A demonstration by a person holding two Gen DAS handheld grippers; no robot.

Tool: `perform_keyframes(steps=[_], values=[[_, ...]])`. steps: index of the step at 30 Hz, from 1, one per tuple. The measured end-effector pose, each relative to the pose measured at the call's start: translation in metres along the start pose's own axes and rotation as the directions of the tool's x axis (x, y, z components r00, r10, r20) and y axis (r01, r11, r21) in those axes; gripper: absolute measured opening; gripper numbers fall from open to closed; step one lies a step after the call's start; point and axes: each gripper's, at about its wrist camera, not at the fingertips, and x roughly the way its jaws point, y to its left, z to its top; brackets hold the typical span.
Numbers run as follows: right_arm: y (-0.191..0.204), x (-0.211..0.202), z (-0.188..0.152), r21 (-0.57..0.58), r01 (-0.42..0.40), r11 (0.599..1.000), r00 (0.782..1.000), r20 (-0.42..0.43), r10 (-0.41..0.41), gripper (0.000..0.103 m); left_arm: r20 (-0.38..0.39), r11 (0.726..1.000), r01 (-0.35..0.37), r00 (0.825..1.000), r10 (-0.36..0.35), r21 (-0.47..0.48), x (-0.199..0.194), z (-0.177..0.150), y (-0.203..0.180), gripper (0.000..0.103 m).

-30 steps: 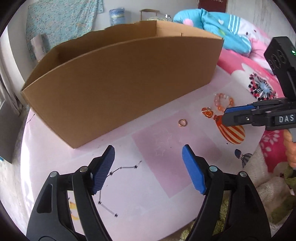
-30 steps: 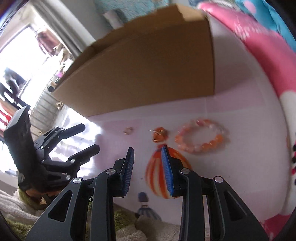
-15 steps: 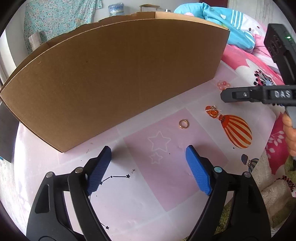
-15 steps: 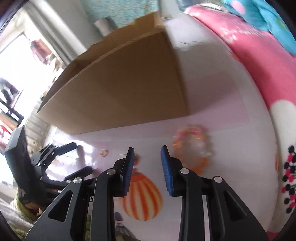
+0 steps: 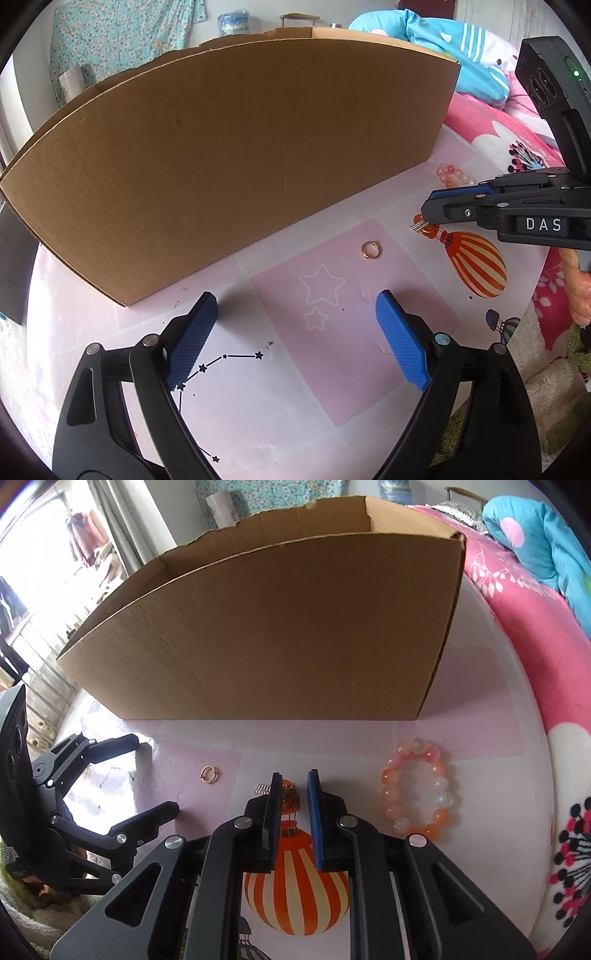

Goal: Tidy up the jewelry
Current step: 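Close the right gripper on the small gold charm beside the orange pendant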

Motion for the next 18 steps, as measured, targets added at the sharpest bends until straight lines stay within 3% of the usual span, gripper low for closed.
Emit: perform_keyframes(steps=[10,18], values=[[-0.011,-0.009,0.009,0.089,-0.054,0.995,0.998,0.029,0.051,0.014,0.011,1.0,0.005,1.0,-0.005,0.003,-0.007,-0.005,0.008,0.084],[-0.007,0.0,0.006,0.085,-0.049,0.995,0.999,-0.021,0.05,0.014,0.025,1.0,0.007,1.0,-0.007,0.004,-0.01,-0.009,0.012,0.084]])
